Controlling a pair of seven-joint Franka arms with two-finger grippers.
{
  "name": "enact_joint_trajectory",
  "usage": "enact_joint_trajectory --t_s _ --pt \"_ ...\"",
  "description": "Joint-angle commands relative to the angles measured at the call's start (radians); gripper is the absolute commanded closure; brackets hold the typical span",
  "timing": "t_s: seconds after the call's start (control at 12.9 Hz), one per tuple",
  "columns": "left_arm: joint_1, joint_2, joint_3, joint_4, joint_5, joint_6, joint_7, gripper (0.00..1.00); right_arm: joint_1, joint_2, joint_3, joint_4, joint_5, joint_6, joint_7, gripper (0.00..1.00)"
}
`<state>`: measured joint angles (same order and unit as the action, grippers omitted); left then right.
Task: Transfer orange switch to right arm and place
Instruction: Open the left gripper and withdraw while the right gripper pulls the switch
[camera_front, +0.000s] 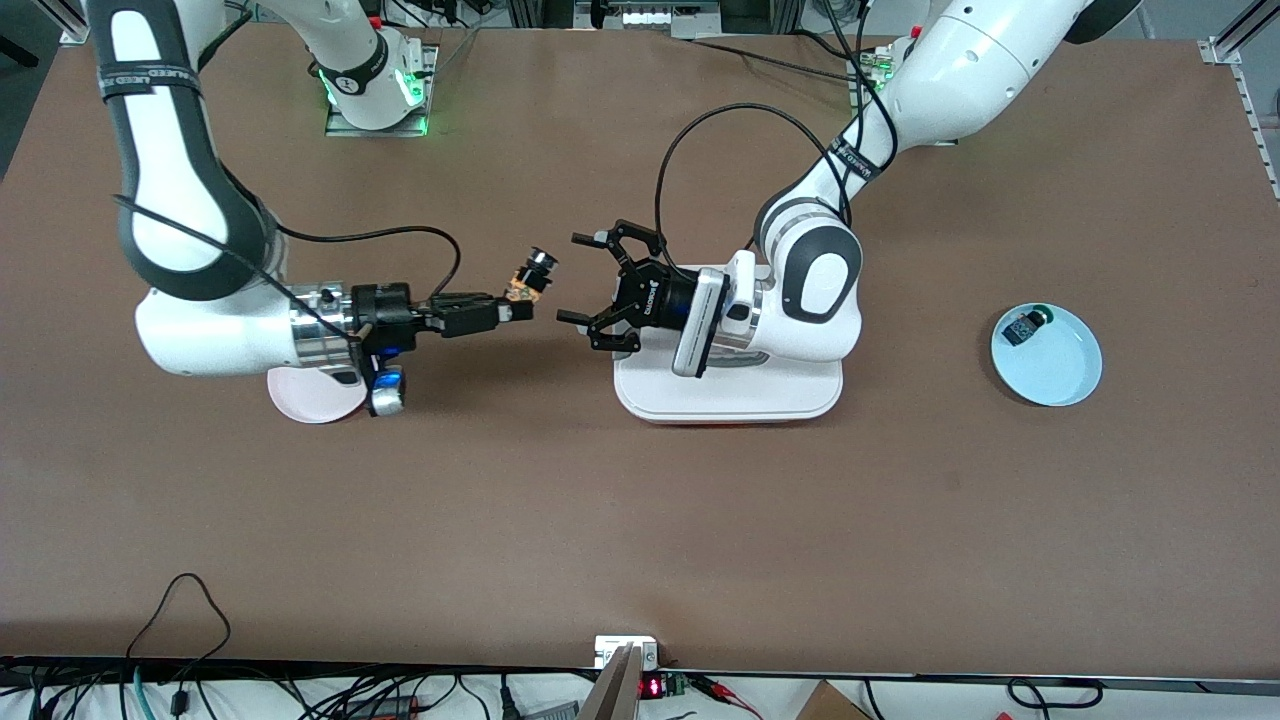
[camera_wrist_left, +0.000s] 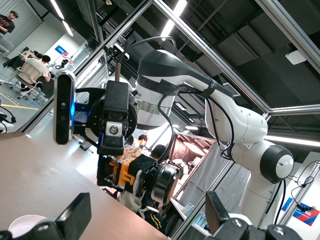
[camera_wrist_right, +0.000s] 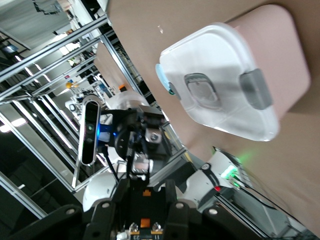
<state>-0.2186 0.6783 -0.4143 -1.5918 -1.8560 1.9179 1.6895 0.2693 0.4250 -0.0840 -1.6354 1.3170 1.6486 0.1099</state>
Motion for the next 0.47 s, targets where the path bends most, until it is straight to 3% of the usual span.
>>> enact_joint_trajectory --t_s 0.0,0.39 --pt "0.008 -0.026 0.008 -0.01 0.029 0.003 -0.042 0.0 -0.027 -0.002 0.006 0.044 -0.117 -0.064 0.0 1.0" --pt "0.111 -0.086 0.008 0.004 0.392 -0.074 -0.367 0.0 -0.047 -0.002 0.004 0.138 -0.459 -0.127 -0.05 1.0"
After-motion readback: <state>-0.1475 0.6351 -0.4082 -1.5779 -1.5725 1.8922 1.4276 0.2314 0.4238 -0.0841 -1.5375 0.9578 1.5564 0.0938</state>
